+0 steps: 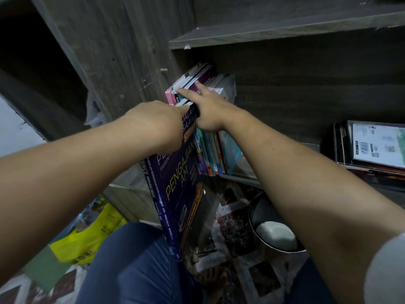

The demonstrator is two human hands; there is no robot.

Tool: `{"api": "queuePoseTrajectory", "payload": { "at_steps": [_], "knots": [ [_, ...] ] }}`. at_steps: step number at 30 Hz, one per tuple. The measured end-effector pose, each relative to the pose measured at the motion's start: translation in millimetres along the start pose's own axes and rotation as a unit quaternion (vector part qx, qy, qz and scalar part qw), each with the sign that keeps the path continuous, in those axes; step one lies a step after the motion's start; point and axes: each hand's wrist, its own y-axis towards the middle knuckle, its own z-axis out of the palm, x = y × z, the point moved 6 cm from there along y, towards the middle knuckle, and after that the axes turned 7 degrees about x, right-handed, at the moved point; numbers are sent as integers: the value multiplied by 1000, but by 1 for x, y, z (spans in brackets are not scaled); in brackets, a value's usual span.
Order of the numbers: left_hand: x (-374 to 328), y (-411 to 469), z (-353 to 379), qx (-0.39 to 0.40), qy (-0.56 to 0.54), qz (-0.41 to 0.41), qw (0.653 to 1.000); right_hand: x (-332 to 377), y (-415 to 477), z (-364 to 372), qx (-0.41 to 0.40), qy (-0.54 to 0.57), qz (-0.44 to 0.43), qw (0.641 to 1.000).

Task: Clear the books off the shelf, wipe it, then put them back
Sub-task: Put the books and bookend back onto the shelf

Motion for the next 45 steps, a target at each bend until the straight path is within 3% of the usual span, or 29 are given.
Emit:
{"api": "queuePoseTrajectory", "payload": {
  "at_steps": [10,19,27,32,41,45],
  "knots": [
    [2,3,11,12,-17,7,1000,-15,-5,5,-87,77,-34,993],
    [0,-10,6,52,1,32,998,-19,-10,-4,-128,-135,-10,982],
    [-3,-5,-5,48,-3,66,997,-74,-42,-28,-216,-145,42,965],
    [-9,17,-40,11,24,71,997,-80,-48,-30,-243,-105,36,964],
    [-19,64,-92,-97,112,6,989,-99,-69,-34,-252,-33,33,966],
    [-30,95,-61,-119,-26,24,992,-94,-76,-28,-256,-14,-11,967]
  ]
}}
